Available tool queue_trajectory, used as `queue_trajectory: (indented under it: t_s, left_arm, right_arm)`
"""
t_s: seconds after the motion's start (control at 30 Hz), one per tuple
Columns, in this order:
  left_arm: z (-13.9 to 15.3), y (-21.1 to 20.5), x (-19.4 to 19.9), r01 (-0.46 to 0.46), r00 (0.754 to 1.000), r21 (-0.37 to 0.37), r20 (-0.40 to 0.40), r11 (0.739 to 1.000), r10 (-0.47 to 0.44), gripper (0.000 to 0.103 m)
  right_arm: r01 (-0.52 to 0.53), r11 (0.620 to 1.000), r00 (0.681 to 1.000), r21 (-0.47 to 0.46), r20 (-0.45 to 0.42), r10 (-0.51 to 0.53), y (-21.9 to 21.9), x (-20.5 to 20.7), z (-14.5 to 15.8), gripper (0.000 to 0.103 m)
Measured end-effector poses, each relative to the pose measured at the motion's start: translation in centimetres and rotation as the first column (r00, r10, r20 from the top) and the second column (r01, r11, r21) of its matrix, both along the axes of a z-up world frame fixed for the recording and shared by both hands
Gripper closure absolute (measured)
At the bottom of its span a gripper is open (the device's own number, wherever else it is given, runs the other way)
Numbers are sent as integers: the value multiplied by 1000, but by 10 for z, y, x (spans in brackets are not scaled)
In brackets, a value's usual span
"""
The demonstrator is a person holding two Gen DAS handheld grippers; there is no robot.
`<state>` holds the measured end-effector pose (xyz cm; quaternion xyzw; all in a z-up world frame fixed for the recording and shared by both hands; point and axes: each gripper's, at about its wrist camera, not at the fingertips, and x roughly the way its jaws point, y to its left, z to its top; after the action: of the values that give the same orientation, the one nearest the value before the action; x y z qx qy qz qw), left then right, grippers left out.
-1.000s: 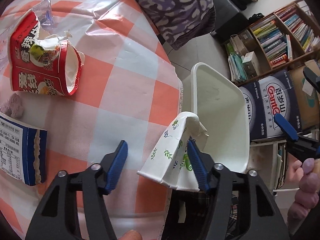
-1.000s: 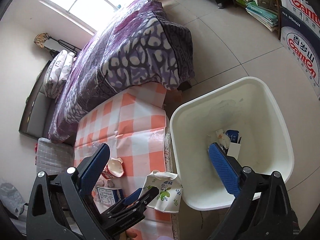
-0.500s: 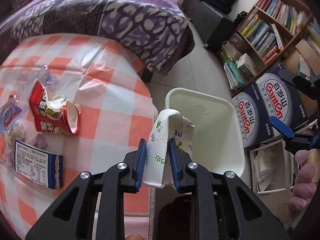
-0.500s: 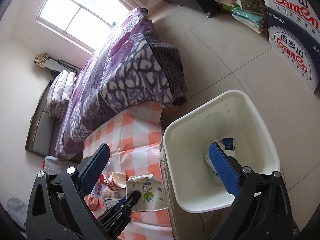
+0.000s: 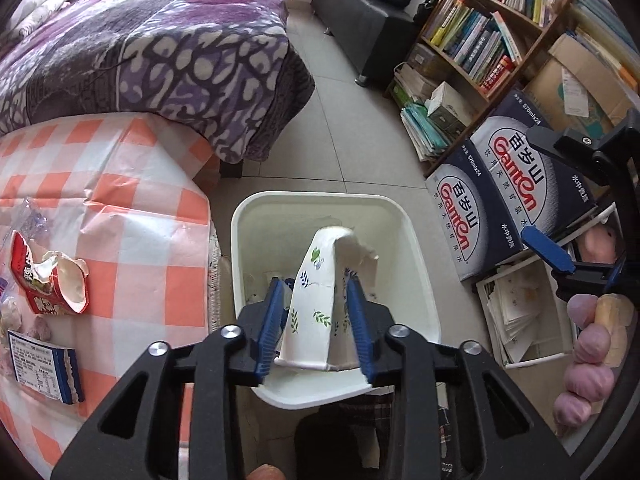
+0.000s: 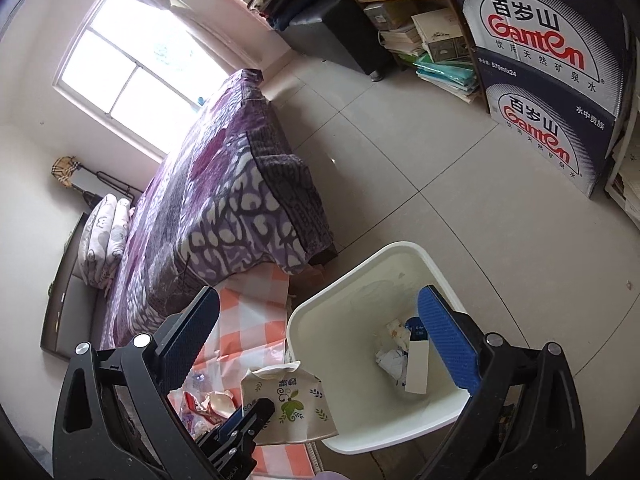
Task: Collect trash
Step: 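Lower the paper cup into the white bin and open the left tool, then move both tools back over the table toward the remaining trash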
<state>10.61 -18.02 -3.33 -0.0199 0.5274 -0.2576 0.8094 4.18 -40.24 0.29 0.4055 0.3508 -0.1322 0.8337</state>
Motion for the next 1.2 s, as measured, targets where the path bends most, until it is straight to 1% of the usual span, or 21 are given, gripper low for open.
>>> queue_trajectory:
  t_s: [0.13, 0.23, 0.43, 0.57, 0.7, 0.8, 0.87, 0.93, 0.97, 1.03, 1.07, 1.13, 1.2]
  left_arm:
    - [-1, 3, 4, -3, 1000, 14, 4, 1000, 3, 54]
    - [-2, 17, 9, -19, 999, 48, 27, 999, 18, 52]
    - [-4, 58, 17, -65, 996, 103, 66, 993, 58, 48]
    - [-1, 92, 20, -98, 991, 142, 102, 985, 84, 48]
    - [9, 132, 23, -152, 981, 173, 148, 973, 127, 43]
    - [16, 163, 26, -189, 972, 209, 182, 960, 151, 39]
    - [17, 184, 28, -223, 965, 246, 196, 943, 177, 36]
    - [15, 206, 30, -258, 958, 282, 197, 924, 208, 31]
    - [13, 217, 31, -275, 955, 298, 197, 914, 223, 31]
    - [9, 242, 33, -306, 948, 332, 195, 892, 252, 27]
    - [6, 252, 34, -311, 947, 345, 190, 886, 258, 26]
    - [-3, 275, 38, -299, 954, 400, 157, 867, 256, 24]
    - [-13, 295, 42, -270, 963, 476, 123, 837, 240, 23]
  right_arm:
    - [34, 999, 999, -20, 10, -34, -5, -2, 1, 7]
    - [30, 998, 1000, -61, 5, -30, 1, 1, 4, 7]
    - [-42, 990, 999, -131, -26, 39, 31, 22, 6, 7]
    - [-94, 966, 994, -241, -69, 80, 63, 39, 8, 7]
    - [-194, 937, 979, -292, -123, 164, 103, 57, 6, 7]
    - [-273, 904, 960, -329, -160, 231, 141, 69, 4, 7]
    - [-334, 873, 941, -355, -185, 284, 168, 77, 4, 7]
    - [-383, 841, 922, -381, -208, 326, 192, 83, 3, 7]
    - [-420, 813, 907, -402, -226, 357, 209, 87, 3, 7]
    - [-469, 774, 883, -426, -243, 402, 231, 91, 1, 7]
    - [-511, 741, 860, -436, -252, 444, 245, 92, 0, 7]
    - [-571, 693, 820, -440, -258, 511, 266, 91, -5, 7]
    - [-641, 630, 761, -438, -256, 596, 288, 86, -14, 7]
